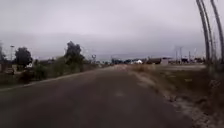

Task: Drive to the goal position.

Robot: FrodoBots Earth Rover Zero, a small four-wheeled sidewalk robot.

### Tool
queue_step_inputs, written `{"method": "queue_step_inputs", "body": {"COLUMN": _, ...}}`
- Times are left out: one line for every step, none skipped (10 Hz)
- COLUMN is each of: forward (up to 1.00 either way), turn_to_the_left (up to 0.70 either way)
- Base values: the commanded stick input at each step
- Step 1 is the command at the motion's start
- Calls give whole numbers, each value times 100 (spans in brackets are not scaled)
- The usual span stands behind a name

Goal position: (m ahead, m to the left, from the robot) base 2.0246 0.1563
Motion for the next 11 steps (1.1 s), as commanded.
{"method": "queue_step_inputs", "body": {"forward": 100, "turn_to_the_left": 0}}
{"method": "queue_step_inputs", "body": {"forward": 100, "turn_to_the_left": 0}}
{"method": "queue_step_inputs", "body": {"forward": 100, "turn_to_the_left": -6}}
{"method": "queue_step_inputs", "body": {"forward": 100, "turn_to_the_left": -25}}
{"method": "queue_step_inputs", "body": {"forward": 100, "turn_to_the_left": -40}}
{"method": "queue_step_inputs", "body": {"forward": 100, "turn_to_the_left": -40}}
{"method": "queue_step_inputs", "body": {"forward": 100, "turn_to_the_left": -20}}
{"method": "queue_step_inputs", "body": {"forward": 100, "turn_to_the_left": -2}}
{"method": "queue_step_inputs", "body": {"forward": 100, "turn_to_the_left": 0}}
{"method": "queue_step_inputs", "body": {"forward": 100, "turn_to_the_left": 0}}
{"method": "queue_step_inputs", "body": {"forward": 100, "turn_to_the_left": 0}}
